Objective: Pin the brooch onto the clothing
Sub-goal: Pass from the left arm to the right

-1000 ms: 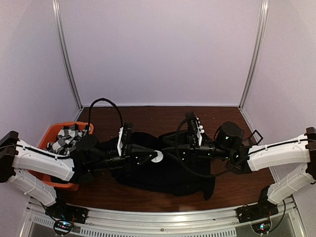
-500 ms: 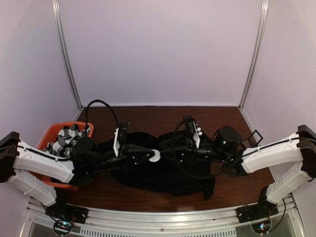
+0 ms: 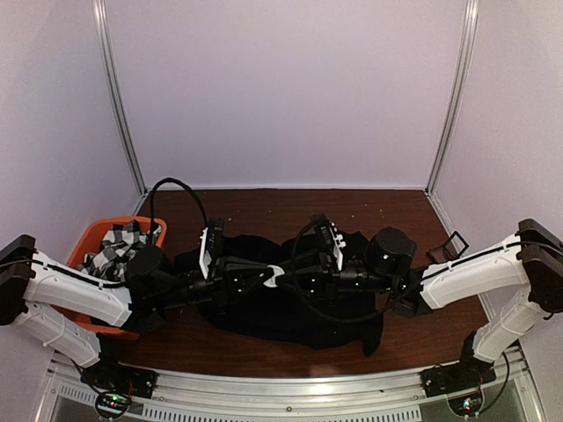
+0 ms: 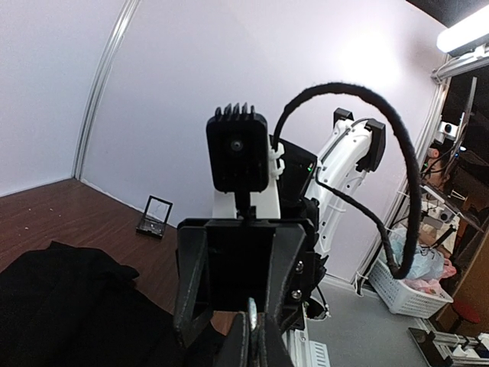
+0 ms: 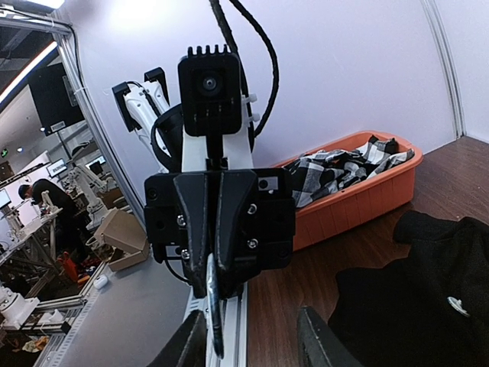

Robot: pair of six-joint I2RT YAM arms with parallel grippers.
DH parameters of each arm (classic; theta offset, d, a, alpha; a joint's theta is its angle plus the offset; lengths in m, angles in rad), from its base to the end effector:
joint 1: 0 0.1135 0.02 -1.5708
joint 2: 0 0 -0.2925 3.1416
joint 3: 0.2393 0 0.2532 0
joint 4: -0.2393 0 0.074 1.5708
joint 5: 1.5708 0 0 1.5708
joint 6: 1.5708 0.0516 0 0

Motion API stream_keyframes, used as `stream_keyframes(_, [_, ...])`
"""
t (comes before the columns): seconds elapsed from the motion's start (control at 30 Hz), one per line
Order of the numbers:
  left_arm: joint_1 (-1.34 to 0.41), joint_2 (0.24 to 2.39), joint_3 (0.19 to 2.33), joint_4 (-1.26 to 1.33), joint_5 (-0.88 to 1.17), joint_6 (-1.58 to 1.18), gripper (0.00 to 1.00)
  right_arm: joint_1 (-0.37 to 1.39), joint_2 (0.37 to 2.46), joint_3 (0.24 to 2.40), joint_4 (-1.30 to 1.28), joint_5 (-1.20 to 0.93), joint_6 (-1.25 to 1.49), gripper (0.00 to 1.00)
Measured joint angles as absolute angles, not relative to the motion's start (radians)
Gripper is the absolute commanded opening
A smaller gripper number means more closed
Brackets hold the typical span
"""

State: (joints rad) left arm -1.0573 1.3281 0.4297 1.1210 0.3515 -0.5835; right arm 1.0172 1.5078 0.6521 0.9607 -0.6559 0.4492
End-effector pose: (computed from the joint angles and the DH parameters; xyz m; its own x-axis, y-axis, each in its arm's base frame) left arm 0.1168 -0.2433 0.2694 -0.4509 -0.2534 -0.8558 0.8799 0.0348 -0.4739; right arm 0.1428 0.2908 0.2711 -0.3816 0.0372 -0.9236 -0.9184 -0.1281 0.3743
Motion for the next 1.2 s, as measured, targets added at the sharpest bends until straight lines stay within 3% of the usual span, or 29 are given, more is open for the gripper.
stream_keyframes(0.4, [-1.057,1.333,0.415,1.130,0.352,-0.586,0.00,1.017,1.518,0.665,0.960,-0.659,0.451,0.35])
stream_keyframes(0.6, [-1.057,1.333,0.412,1.130,0.351,-0.586,0.00,1.020,1.518,0.665,0.950,-0.659,0.445,0.24])
stream_keyframes(0.9, [-1.057,1.333,0.402,1.130,0.347,-0.585,0.00,1.022,1.518,0.665,0.945,-0.673,0.445,0.23])
stream_keyframes(1.07, [-1.057,1.333,0.399,1.129,0.345,-0.585,0.00,1.022,1.518,0.665,0.947,-0.680,0.451,0.00])
stream_keyframes(1.2, [-1.056,1.330,0.397,1.129,0.342,-0.585,0.00,1.022,1.520,0.665,0.947,-0.693,0.453,0.00])
